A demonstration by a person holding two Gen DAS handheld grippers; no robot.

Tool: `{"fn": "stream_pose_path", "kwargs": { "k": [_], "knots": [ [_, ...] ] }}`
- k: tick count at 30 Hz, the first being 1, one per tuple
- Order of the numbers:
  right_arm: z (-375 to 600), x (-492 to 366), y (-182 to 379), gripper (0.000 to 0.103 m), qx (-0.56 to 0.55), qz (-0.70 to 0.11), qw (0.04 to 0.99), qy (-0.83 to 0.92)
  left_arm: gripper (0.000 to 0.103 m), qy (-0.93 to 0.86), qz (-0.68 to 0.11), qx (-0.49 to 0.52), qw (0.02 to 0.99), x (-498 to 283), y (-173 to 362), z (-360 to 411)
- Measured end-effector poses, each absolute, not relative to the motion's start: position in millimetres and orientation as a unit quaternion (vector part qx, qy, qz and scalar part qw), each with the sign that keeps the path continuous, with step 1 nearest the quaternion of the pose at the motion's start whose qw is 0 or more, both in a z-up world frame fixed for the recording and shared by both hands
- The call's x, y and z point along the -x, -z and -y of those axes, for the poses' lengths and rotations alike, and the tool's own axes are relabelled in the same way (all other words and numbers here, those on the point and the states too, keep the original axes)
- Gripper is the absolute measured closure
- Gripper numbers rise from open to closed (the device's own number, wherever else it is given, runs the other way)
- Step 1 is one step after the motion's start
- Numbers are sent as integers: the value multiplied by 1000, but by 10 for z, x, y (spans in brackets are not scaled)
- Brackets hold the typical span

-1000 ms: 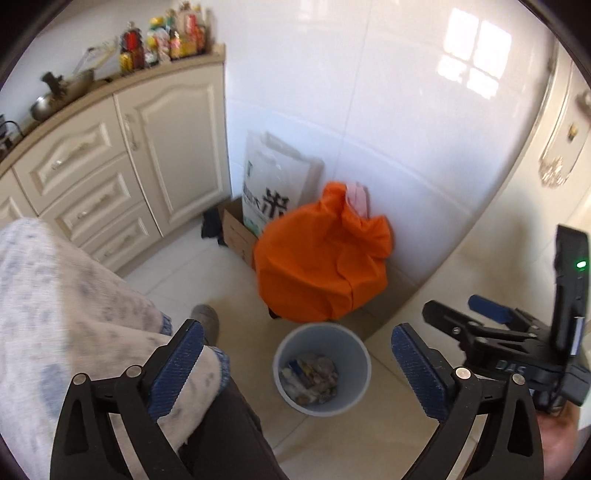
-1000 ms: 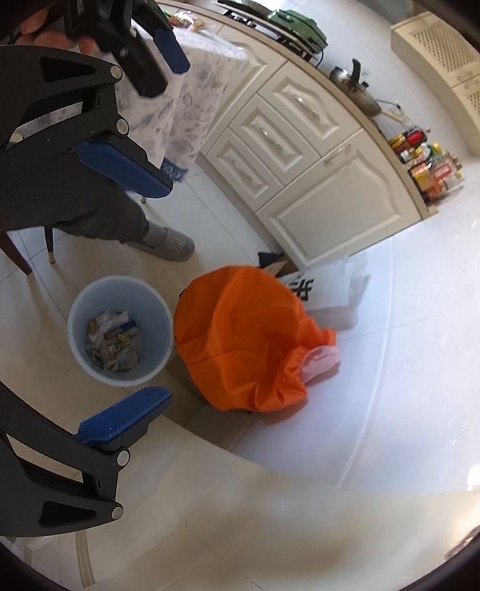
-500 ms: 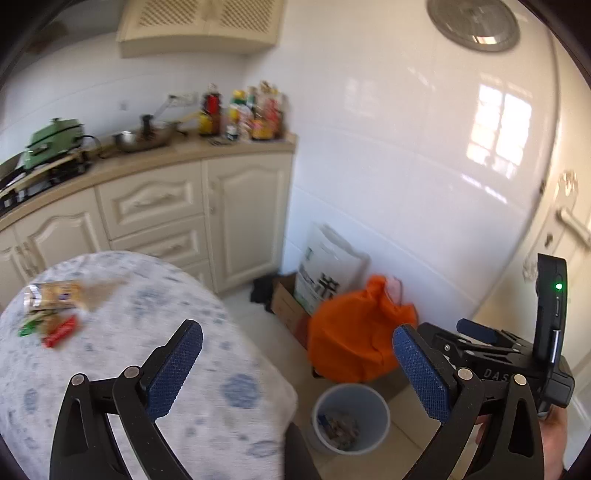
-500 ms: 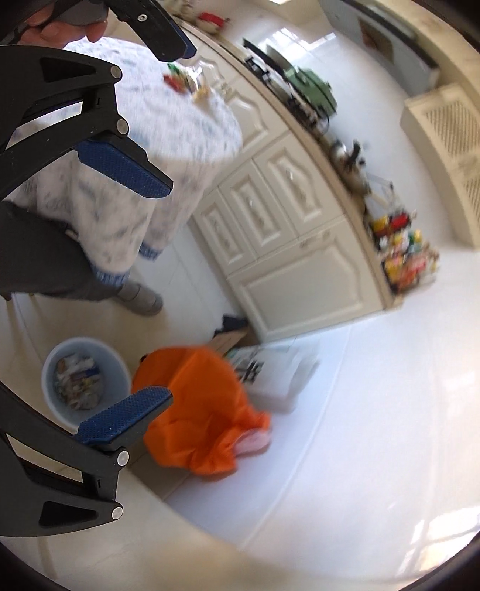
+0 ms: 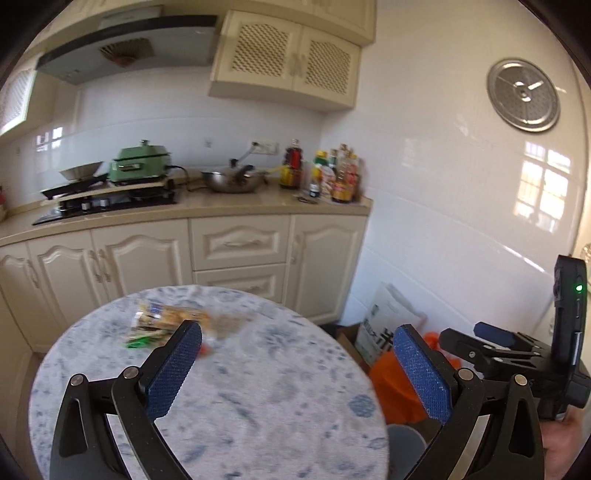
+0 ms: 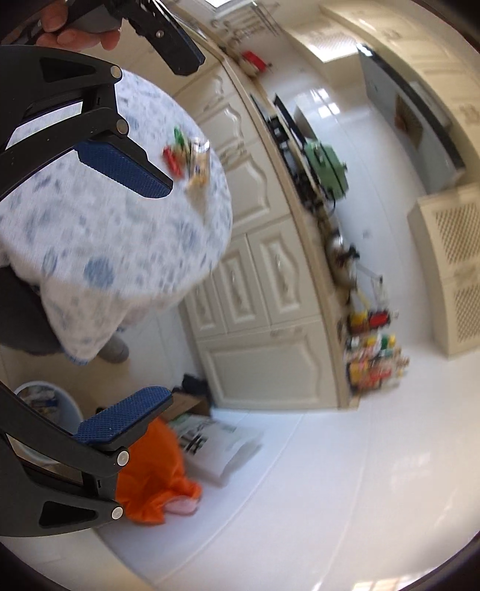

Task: Collect trash
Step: 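Return both tools to the table above the remaining trash, then grasp the green-and-white wrapper with the left tool while the right tool grasps the snack bag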

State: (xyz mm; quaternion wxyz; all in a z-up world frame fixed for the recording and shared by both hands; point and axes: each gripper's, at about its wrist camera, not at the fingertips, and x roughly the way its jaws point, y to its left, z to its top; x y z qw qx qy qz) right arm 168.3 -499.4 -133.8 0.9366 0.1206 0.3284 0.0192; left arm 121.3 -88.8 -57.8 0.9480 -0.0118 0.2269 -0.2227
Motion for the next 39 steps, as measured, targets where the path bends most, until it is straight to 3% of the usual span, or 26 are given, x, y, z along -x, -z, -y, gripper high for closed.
{"fn": "stream_pose_path", "kwargs": {
  "k": [17, 26, 39],
  "knots": [
    [3513, -2554, 1487, 0, -27, -352, 923, -155, 1, 63, -279, 27, 958, -1758, 942, -92],
    [3093, -3254, 1983, 0, 3, -396, 900, -181, 1, 49, -334, 3, 941, -2791, 1118, 10],
    [2581, -4303, 2612, 0, 80, -441, 858, -251, 1, 57, -425, -10, 903, -4489, 1785, 203]
  ]
}}
